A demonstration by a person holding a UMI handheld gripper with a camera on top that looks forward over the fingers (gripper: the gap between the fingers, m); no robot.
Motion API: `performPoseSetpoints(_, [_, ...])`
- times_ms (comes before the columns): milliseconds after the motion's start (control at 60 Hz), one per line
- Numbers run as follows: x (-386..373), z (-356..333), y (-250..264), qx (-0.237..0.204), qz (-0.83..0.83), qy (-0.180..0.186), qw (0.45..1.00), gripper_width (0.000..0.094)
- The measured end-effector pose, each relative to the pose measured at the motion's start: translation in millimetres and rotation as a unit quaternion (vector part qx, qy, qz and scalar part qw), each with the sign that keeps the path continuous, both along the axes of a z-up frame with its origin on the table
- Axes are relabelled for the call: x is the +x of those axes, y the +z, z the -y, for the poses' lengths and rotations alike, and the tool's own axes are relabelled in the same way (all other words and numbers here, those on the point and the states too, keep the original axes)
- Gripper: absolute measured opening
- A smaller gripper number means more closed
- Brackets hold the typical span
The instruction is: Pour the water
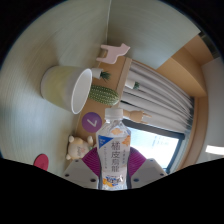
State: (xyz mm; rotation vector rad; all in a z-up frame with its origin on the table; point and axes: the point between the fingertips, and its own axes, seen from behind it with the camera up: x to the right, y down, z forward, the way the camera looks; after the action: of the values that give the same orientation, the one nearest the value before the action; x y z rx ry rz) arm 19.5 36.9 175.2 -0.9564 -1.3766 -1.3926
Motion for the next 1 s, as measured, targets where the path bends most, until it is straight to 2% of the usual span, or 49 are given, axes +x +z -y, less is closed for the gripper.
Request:
performPoseSetpoints(283, [-43, -14, -18, 0.025, 0.232, 0.057, 0.971, 0.0321])
performPoseSetpoints(400, [-49, -15, -24, 0.030, 0.279, 0.063, 0.958, 0.0318])
performPoseSetpoints(533, [-49, -16, -23, 0.032, 0.257, 0.064, 0.964, 0.0320])
performPoseSetpoints(650, [-42, -14, -8, 0.028, 0.160, 0.056, 0.985, 0.0320])
performPoseSetpoints(800, [-16, -6, 38, 0.014, -0.080, 0.029, 0.996, 0.0317])
performPoseSetpoints(900, [12, 0, 74, 0.009, -0.261, 0.008, 0.965, 0.0318])
performPoseSetpoints(1000, [45, 8, 101, 0.002, -0.451, -0.006, 0.892, 0.0319])
